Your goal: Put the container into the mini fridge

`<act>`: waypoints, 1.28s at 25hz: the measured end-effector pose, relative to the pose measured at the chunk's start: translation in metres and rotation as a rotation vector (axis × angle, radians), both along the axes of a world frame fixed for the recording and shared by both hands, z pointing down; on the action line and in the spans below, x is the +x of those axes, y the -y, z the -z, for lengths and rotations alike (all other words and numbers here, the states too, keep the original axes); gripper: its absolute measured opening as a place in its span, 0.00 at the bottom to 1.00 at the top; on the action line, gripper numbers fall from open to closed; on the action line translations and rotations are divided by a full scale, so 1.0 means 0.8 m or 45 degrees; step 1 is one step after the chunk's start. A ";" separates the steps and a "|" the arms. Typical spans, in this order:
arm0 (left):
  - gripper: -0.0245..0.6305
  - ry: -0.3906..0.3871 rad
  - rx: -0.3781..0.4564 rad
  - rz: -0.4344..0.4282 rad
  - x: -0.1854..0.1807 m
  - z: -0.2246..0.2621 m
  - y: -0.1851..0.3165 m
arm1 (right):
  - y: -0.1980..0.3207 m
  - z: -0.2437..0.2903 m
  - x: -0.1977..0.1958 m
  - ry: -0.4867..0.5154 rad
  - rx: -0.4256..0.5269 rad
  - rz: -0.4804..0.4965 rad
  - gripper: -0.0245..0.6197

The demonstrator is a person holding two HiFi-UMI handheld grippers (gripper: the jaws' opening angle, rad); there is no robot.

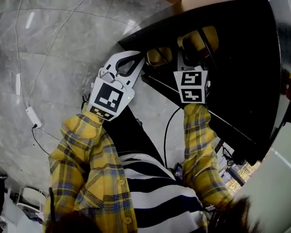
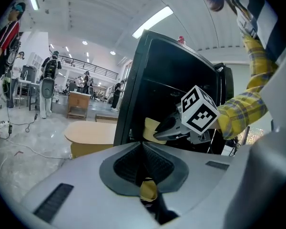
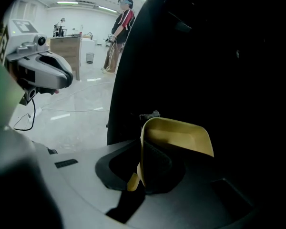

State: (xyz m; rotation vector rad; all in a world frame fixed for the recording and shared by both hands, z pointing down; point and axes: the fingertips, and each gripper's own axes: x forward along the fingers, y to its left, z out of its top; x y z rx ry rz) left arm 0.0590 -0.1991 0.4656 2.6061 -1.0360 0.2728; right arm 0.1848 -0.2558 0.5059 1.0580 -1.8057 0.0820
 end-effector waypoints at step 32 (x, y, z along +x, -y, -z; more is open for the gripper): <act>0.07 -0.066 0.014 0.168 -0.030 0.029 -0.020 | -0.030 0.064 -0.025 0.128 0.362 -0.113 0.12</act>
